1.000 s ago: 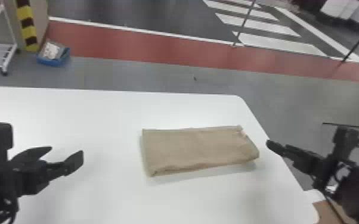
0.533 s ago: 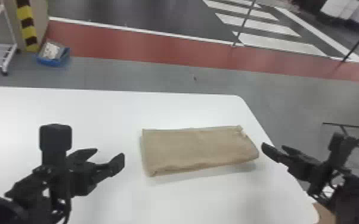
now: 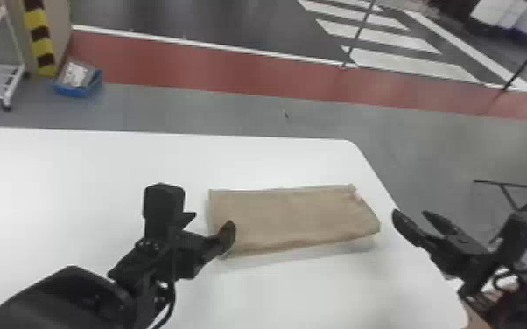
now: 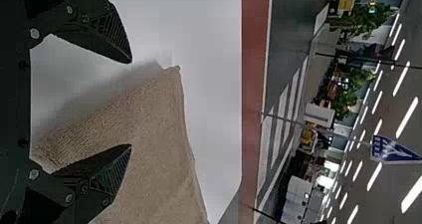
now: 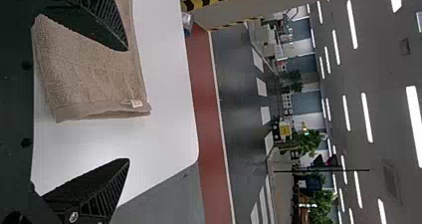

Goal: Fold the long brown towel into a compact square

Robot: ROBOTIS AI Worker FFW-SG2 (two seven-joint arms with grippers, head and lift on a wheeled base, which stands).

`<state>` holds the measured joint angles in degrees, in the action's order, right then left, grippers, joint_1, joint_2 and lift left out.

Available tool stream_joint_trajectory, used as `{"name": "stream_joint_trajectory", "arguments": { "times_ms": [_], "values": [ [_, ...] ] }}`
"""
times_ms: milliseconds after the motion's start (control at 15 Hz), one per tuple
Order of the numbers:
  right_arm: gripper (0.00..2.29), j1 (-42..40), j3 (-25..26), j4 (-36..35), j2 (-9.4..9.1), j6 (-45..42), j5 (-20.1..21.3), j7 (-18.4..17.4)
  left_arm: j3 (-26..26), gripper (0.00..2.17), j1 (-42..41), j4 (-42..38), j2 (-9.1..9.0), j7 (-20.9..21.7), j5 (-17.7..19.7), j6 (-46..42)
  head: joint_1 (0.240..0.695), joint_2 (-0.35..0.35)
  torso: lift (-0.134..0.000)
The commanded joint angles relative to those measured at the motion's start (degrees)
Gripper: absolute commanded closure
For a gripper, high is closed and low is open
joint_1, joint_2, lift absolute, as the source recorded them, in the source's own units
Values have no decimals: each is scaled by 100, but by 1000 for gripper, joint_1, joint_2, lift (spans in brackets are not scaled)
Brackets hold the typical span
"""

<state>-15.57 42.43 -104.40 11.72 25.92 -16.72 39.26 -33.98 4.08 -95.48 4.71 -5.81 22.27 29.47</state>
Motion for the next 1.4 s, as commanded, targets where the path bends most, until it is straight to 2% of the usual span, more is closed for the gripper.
{"name": "stream_joint_trajectory", "arguments": {
  "times_ms": [0, 133, 467, 533, 667, 733, 1067, 1133, 1200, 1333],
  "values": [
    [93, -43, 160, 104, -3, -100, -16, 82, -74, 340, 146, 258, -128, -8, -21, 2, 695, -350, -124],
    [93, -51, 221, 315, -12, -715, -165, 275, -153, 340, 234, 407, -216, -149, -65, 20, 695, -350, -124],
    [93, -8, 151, 368, -30, -961, -165, 293, -188, 370, 243, 416, -216, -149, -144, 178, 695, -350, -124],
    [93, -8, 142, 350, -30, -944, -165, 293, -223, 481, 234, 416, -216, -149, -205, 178, 695, -350, -124],
    [93, -8, 142, 298, -38, -908, -174, 293, -223, 488, 208, 416, -198, -149, -214, 178, 695, -350, -124],
    [93, -8, 160, 289, -38, -891, -201, 293, -223, 637, 190, 416, -189, -149, -232, 178, 695, -350, -124],
    [93, -25, 186, 227, -56, -838, -209, 302, -232, 643, 137, 390, -137, -113, -232, 284, 695, -350, -124],
    [93, -25, 204, 192, -65, -820, -218, 302, -232, 694, 128, 354, -128, -113, -241, 336, 695, -350, -124],
    [93, -25, 213, 175, -73, -803, -245, 293, -214, 907, 67, 302, -119, -149, -232, 354, 695, -350, -124],
    [93, -25, 239, 157, -82, -785, -253, 293, -188, 1008, -3, 144, -93, -140, -311, 459, 695, -350, -124]
  ]
}}
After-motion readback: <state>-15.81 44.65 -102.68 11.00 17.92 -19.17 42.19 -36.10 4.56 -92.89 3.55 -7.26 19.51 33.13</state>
